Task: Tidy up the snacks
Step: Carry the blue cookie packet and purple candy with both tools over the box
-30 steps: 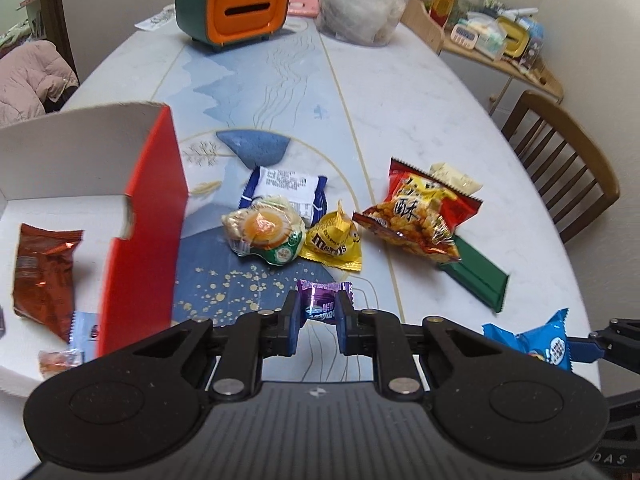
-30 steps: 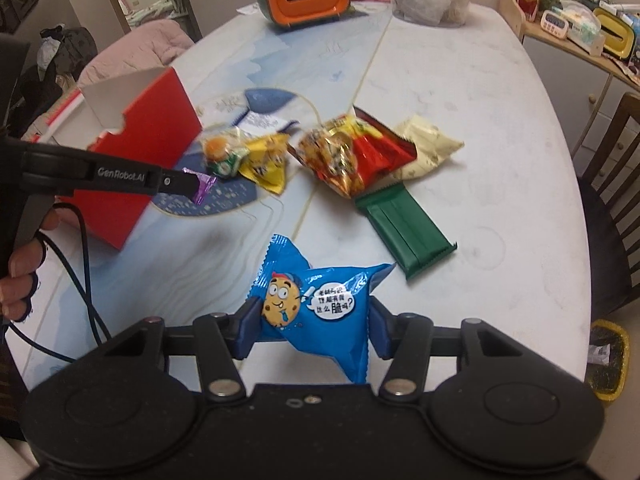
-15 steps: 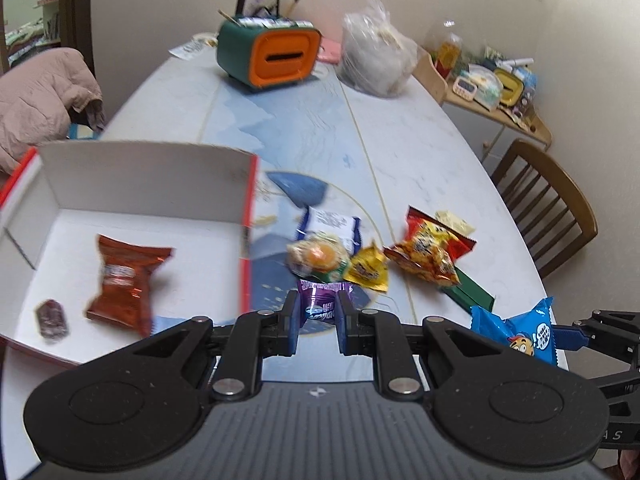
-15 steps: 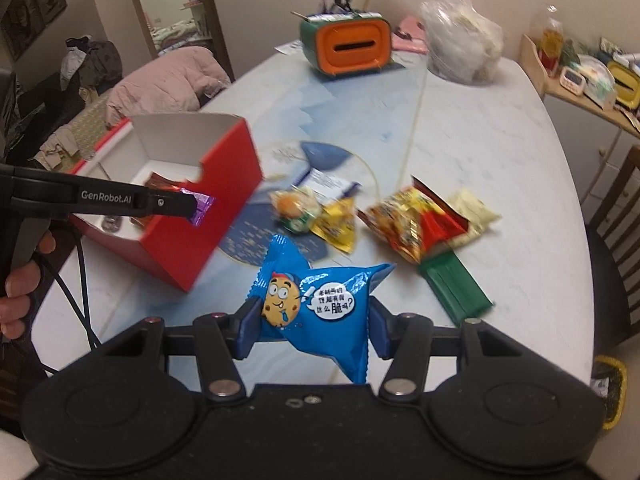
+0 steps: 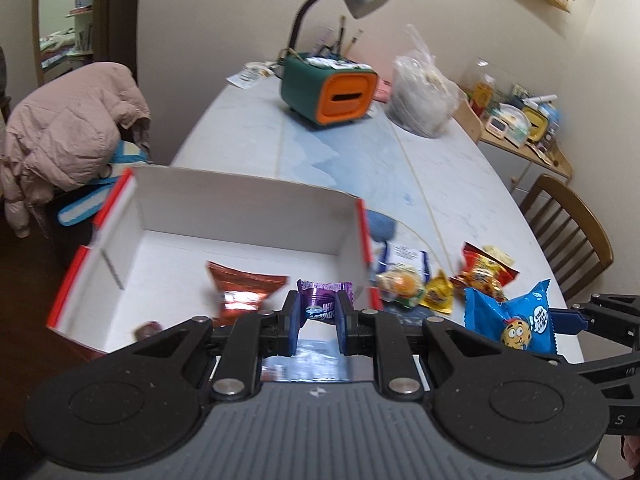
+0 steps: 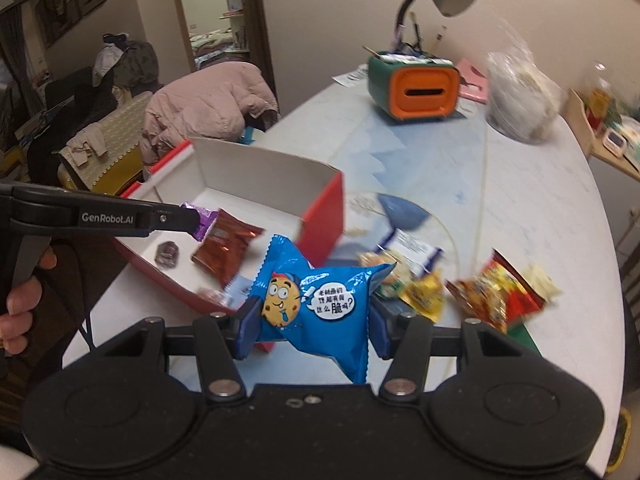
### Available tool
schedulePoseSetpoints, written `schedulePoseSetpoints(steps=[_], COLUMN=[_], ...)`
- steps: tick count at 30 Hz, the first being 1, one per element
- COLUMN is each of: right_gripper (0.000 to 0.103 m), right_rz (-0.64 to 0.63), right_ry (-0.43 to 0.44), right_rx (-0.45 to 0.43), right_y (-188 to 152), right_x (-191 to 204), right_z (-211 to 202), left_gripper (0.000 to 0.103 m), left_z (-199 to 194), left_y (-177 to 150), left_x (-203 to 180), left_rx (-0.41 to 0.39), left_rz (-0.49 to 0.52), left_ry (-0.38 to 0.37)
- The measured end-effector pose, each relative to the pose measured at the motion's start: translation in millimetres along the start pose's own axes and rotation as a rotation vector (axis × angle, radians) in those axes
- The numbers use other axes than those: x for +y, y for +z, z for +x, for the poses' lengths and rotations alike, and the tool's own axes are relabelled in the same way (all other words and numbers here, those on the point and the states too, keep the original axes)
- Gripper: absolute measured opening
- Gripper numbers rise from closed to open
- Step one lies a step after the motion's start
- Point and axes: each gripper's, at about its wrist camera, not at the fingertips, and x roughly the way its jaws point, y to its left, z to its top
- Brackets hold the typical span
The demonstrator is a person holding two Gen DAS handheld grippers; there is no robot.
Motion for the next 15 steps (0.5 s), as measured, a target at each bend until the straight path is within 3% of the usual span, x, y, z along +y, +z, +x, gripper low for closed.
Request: schedulePoseSetpoints(steps=[8,15], right_gripper=[0.053,0.053], right_rz=[-0.020,-0.051], right_ry=[0.018,0.017], right_rx=[0.019,0.062], right_y=[25.4,39.3], right_x=[34.7,61.4], right_z=[36.2,74.5], left_gripper=[0.017,0.017], left_z=[-2.3,17.9], left_y=[9.3,16.2], left_x=[50.1,88.1], left_rx=[0.000,0.050], left_rz=[-0.024,-0.042], left_ry=[0.041,0.067])
